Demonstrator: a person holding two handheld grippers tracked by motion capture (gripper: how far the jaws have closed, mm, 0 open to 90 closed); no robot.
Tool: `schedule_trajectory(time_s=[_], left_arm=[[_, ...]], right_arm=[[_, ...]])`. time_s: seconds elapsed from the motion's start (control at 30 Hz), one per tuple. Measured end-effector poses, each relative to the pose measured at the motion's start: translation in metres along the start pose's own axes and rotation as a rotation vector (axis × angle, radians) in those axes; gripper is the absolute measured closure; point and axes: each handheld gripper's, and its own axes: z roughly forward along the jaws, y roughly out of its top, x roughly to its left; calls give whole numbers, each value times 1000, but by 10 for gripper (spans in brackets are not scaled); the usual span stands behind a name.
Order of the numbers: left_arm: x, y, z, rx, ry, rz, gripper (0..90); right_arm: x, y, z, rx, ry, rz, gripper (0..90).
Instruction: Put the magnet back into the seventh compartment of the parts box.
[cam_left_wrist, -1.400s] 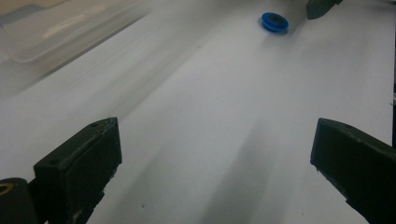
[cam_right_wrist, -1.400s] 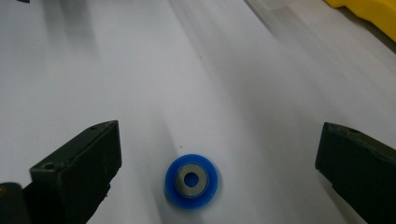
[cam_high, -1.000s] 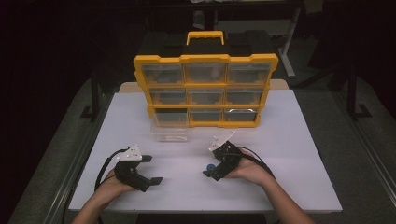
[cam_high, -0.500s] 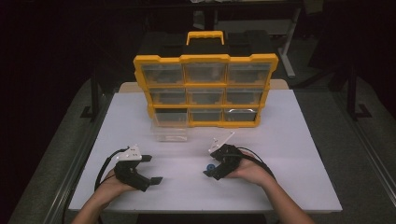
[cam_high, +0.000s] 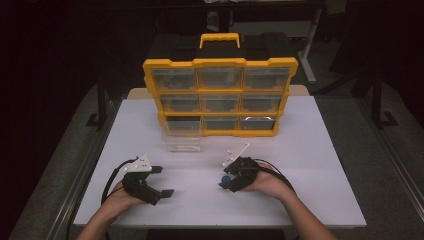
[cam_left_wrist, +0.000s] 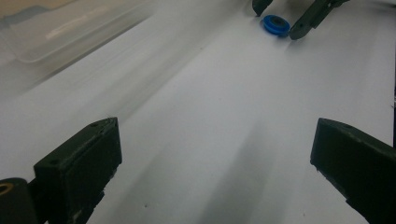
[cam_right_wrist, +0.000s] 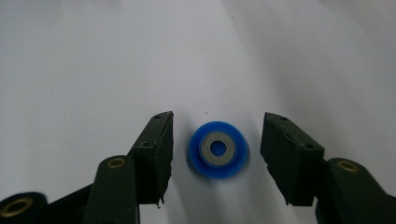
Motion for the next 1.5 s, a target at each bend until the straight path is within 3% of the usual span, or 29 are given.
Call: schedule_trajectory(time_s=[0.6,0.9,1.43,1.5], left_arm=[[-2,0,0,2,-3,9,17],[-1,0,0,3,-3,9,17],[-2,0,1,-6,12,17,17],[-2,0,1,-5,13,17,16]], right_arm=[[1,-1,-2,4,-12,-30,594],[2,-1,-2,6,-18,-39,612],[-4,4,-8,6,-12,27,614],[-5,5,-9,6,-18,17,614]])
